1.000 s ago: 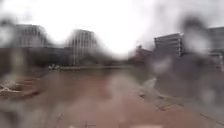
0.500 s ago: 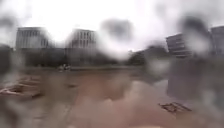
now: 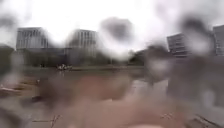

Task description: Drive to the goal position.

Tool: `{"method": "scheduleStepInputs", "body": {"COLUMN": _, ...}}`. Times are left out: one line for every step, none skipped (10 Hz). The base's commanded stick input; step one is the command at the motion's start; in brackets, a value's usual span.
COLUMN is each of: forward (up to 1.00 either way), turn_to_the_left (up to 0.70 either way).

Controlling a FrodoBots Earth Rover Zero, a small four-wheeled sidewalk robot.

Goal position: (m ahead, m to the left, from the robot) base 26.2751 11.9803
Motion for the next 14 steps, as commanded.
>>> {"method": "scheduleStepInputs", "body": {"forward": 1.00, "turn_to_the_left": 0.38}}
{"method": "scheduleStepInputs", "body": {"forward": 1.00, "turn_to_the_left": 0.23}}
{"method": "scheduleStepInputs", "body": {"forward": 1.00, "turn_to_the_left": 0.02}}
{"method": "scheduleStepInputs", "body": {"forward": 1.00, "turn_to_the_left": 0.00}}
{"method": "scheduleStepInputs", "body": {"forward": 1.00, "turn_to_the_left": 0.00}}
{"method": "scheduleStepInputs", "body": {"forward": 1.00, "turn_to_the_left": 0.00}}
{"method": "scheduleStepInputs", "body": {"forward": 1.00, "turn_to_the_left": 0.00}}
{"method": "scheduleStepInputs", "body": {"forward": 1.00, "turn_to_the_left": 0.00}}
{"method": "scheduleStepInputs", "body": {"forward": 1.00, "turn_to_the_left": 0.00}}
{"method": "scheduleStepInputs", "body": {"forward": 1.00, "turn_to_the_left": 0.01}}
{"method": "scheduleStepInputs", "body": {"forward": 1.00, "turn_to_the_left": 0.16}}
{"method": "scheduleStepInputs", "body": {"forward": 1.00, "turn_to_the_left": 0.38}}
{"method": "scheduleStepInputs", "body": {"forward": 1.00, "turn_to_the_left": 0.37}}
{"method": "scheduleStepInputs", "body": {"forward": 1.00, "turn_to_the_left": 0.17}}
